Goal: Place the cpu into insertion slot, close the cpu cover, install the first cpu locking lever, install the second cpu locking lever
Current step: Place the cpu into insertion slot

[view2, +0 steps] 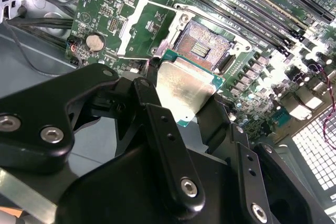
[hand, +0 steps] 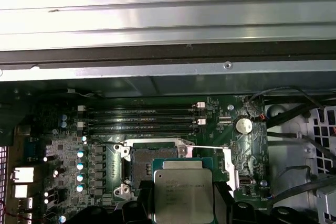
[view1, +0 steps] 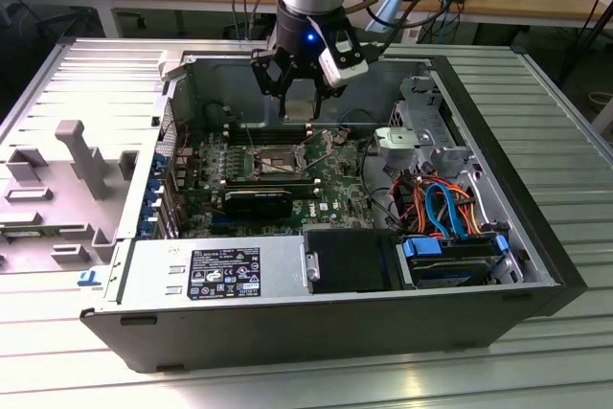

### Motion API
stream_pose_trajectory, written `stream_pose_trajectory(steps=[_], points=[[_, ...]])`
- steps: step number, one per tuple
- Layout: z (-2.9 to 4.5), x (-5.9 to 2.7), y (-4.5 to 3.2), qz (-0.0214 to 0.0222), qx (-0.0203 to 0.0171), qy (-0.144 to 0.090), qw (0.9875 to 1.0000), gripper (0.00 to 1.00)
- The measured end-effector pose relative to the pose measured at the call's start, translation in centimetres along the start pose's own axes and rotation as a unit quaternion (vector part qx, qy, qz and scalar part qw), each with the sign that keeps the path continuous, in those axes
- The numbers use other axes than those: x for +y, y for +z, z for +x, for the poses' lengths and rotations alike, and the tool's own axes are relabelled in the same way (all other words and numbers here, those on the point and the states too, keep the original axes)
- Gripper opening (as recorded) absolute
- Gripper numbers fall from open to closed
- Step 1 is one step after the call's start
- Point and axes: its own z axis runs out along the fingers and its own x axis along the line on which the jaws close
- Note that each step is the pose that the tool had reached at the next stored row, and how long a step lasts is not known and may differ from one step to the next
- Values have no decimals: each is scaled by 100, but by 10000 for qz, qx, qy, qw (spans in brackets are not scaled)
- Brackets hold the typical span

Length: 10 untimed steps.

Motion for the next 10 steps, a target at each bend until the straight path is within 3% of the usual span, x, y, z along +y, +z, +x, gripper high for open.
stream_pose_trajectory(steps=[10], points=[[0, -9, 19, 1, 0, 0, 10000, 54]])
